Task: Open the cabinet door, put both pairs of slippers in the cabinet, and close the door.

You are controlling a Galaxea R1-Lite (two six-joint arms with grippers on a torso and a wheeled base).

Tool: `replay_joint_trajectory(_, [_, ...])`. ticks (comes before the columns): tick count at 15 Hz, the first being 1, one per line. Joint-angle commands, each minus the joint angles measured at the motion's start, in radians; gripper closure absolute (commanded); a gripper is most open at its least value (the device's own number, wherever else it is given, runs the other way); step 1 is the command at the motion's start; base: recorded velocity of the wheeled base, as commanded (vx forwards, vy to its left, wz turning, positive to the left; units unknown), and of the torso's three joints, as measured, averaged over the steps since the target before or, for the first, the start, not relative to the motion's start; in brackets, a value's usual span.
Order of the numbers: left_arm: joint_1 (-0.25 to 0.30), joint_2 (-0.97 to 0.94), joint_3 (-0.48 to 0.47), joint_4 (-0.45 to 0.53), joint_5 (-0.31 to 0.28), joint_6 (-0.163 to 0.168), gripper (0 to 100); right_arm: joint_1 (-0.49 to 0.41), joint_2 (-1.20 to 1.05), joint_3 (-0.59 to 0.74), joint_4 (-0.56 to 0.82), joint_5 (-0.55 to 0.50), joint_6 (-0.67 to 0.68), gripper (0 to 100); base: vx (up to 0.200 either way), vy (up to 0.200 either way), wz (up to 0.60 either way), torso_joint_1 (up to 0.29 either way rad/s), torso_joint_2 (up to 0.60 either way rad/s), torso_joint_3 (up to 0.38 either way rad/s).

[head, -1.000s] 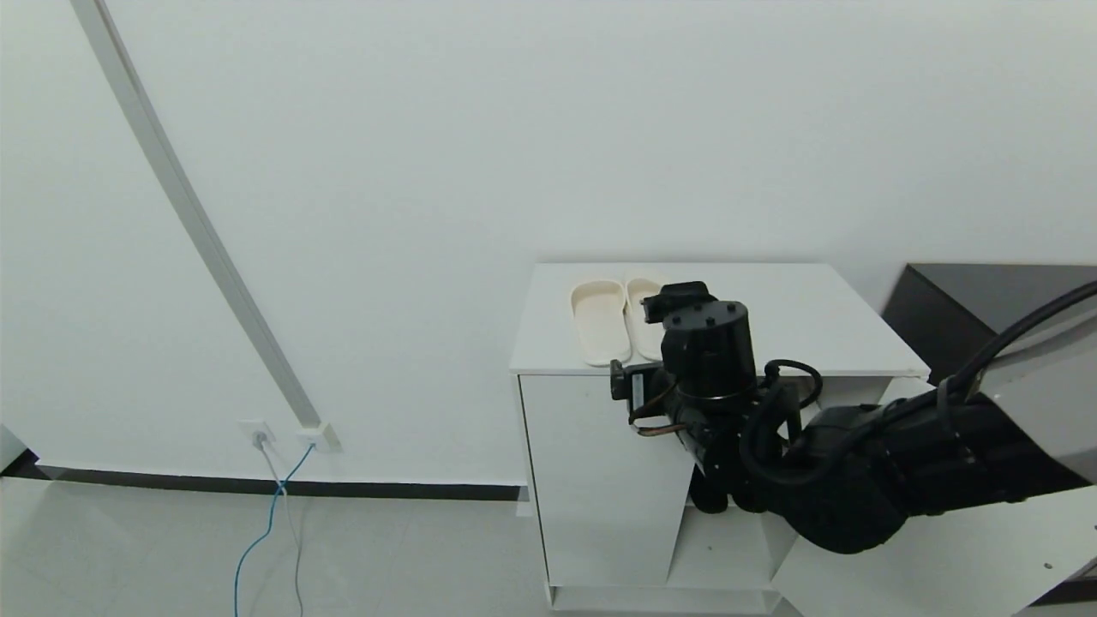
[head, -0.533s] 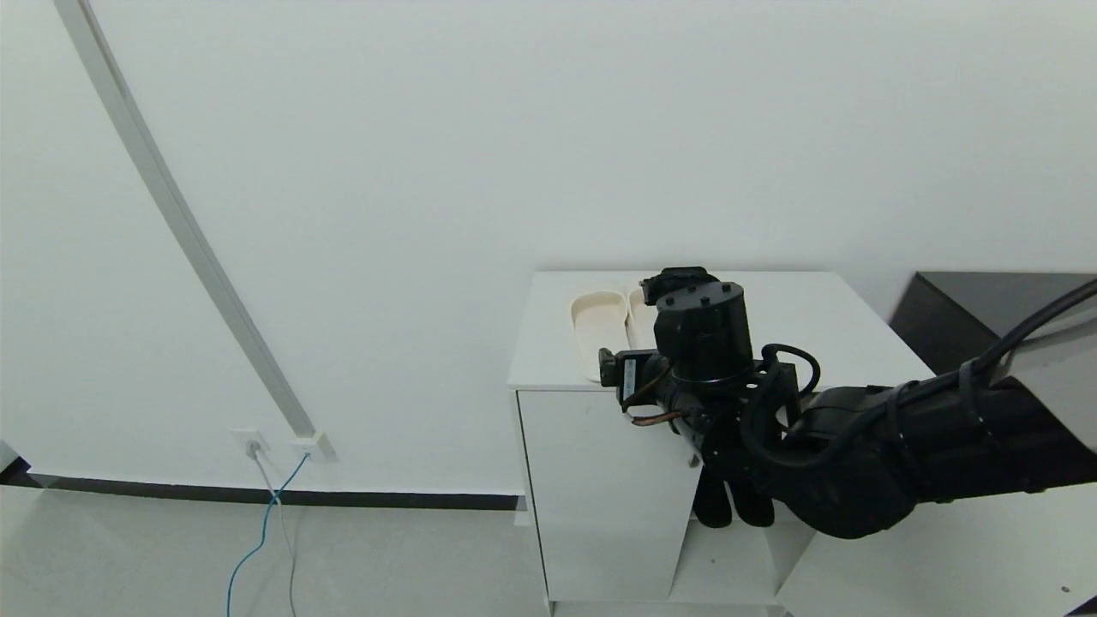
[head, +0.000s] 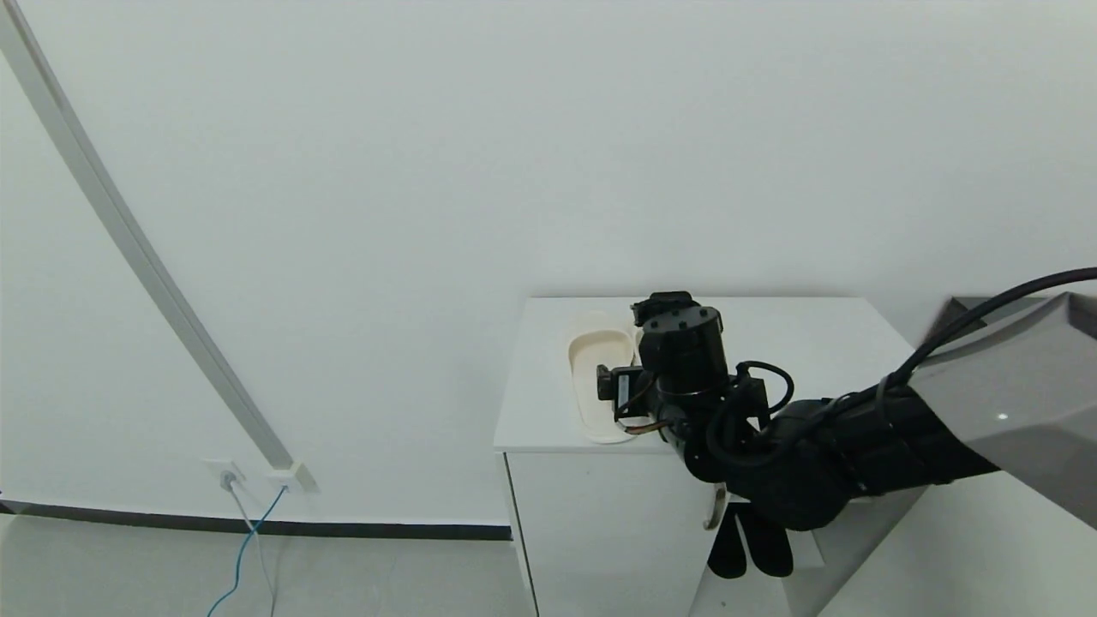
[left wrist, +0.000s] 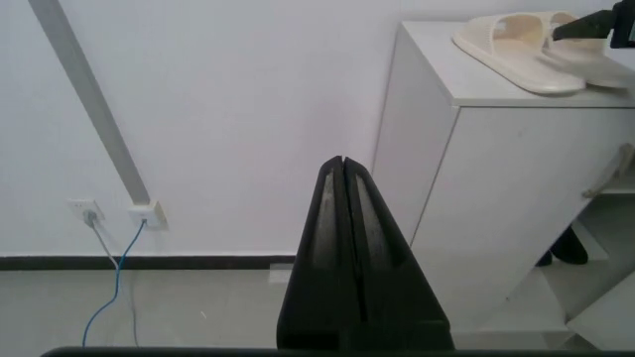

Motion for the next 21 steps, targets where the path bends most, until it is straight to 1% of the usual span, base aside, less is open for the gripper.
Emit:
replay_joint_trajectory(1, [0.000,0.001,0.000,0.000,0.000,0.000,100,-0.016,0.061,-0.047,0.003,0.000,-0.004,0,0.000,0.000,0.00,0.000,0.00,0.000])
replay_joint_trajectory(4, [0.000,0.001,0.000,0.000,0.000,-0.002,100,-0.036,0.125,-0.127,0.001,0.006,-0.030,0,0.000,0.000,0.00,0.000,0.00,0.000])
replay_joint_trajectory(9, [0.000,0.001,0.000,0.000,0.000,-0.002,100,-0.074,0.223,-0.302,0.009,0.026,-0.075,0,0.000,0.000,0.00,0.000,0.00,0.000])
replay_joint_trajectory(17, [0.000,0.001,0.000,0.000,0.000,-0.002,100,-0.109,0.320,-0.451,0.023,0.026,-0.113,0,0.000,0.000,0.00,0.000,0.00,0.000])
replay_joint_trajectory(18, [0.000,0.001,0.000,0.000,0.000,-0.002,100,-0.109,0.320,-0.452,0.024,0.026,-0.113,100,0.000,0.000,0.00,0.000,0.00,0.000])
replay_joint_trajectory(21, [0.000,0.001,0.000,0.000,0.000,-0.002,100,-0.109,0.317,-0.451,0.023,0.026,-0.113,100,0.000,0.000,0.00,0.000,0.00,0.000])
